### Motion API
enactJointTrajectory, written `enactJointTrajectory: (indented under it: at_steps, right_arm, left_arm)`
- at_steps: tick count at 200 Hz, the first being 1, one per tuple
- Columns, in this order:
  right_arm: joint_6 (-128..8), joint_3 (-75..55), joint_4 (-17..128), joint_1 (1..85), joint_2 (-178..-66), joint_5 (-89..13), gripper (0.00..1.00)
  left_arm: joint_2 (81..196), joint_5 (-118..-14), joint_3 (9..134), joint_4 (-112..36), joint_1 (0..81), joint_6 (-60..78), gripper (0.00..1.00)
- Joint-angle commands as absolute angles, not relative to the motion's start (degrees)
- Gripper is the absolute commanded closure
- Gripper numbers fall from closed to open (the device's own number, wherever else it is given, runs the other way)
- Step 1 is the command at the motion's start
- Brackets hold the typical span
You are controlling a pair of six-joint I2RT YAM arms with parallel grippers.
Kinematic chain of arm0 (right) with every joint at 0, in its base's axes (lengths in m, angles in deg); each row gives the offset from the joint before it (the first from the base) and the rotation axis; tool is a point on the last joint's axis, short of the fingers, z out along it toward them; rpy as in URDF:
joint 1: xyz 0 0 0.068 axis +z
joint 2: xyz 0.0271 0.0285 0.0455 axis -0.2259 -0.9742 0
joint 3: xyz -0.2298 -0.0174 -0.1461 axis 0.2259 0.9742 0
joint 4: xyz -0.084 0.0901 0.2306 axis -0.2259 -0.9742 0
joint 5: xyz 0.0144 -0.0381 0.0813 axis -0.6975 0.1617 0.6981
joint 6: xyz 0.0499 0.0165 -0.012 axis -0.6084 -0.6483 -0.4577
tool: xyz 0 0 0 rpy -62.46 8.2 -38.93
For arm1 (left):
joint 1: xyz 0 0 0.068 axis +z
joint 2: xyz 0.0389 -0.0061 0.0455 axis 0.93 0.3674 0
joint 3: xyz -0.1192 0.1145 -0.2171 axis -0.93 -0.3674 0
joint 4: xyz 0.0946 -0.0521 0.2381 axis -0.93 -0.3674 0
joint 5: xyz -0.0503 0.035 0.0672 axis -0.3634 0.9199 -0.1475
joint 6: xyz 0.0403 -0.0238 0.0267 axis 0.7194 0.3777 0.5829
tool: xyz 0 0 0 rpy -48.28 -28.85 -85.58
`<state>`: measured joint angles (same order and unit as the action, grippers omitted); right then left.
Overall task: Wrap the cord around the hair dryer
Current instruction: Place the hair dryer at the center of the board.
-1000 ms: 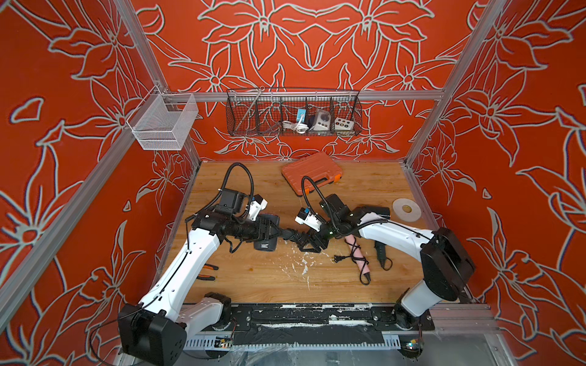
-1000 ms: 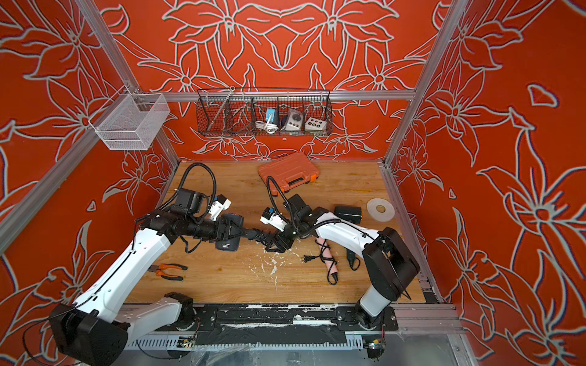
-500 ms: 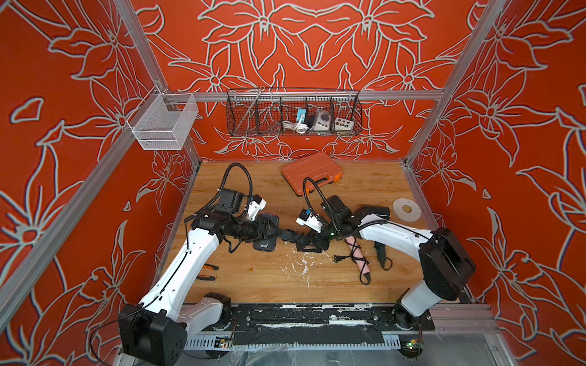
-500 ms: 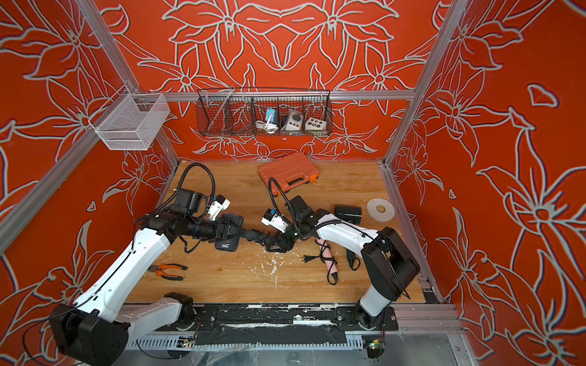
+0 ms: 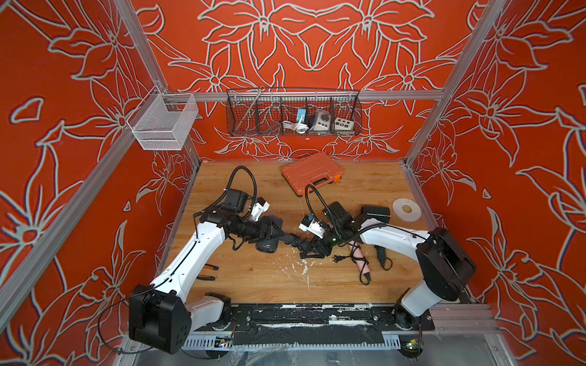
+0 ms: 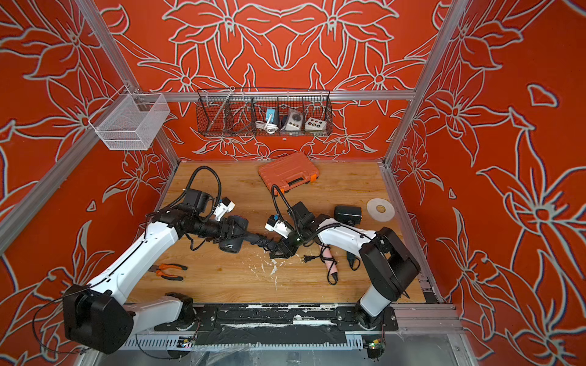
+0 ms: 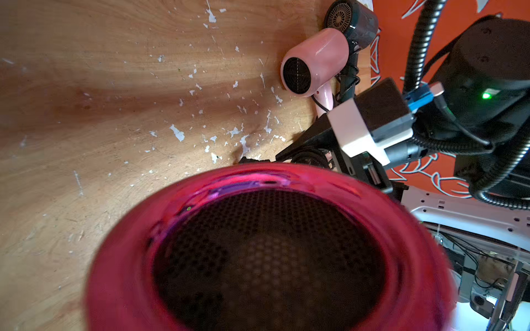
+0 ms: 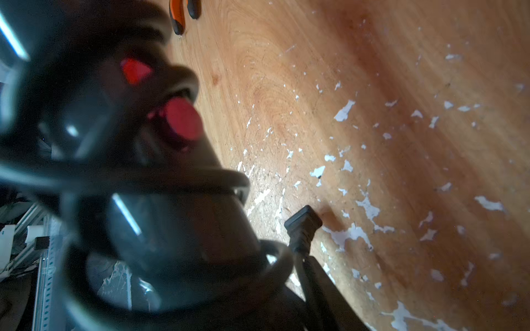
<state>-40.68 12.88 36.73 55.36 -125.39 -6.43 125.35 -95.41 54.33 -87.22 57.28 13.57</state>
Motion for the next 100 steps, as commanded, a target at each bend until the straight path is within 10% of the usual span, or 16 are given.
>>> enactJointTrajectory:
  at_steps: [1,31,100]
  right_arm:
    - [-49.3,12.8,43.7,57.5,-121.7,0.6,1.00]
    - [-52.8,14.5,45.6,57.4,-121.9,-0.4,1.00]
    - [-59.2,15.2,44.2,56.2,-126.9,-6.8,1.00]
  left_arm:
    - [127.3,-91.6,53.1,-74.1,56.8,11.4,0.37]
    - [128.6,-88.5,51.5,-69.7,56.8,9.2,0.12]
    - [129.5,-83.9,49.7,-66.4,56.8,8.1,0.04]
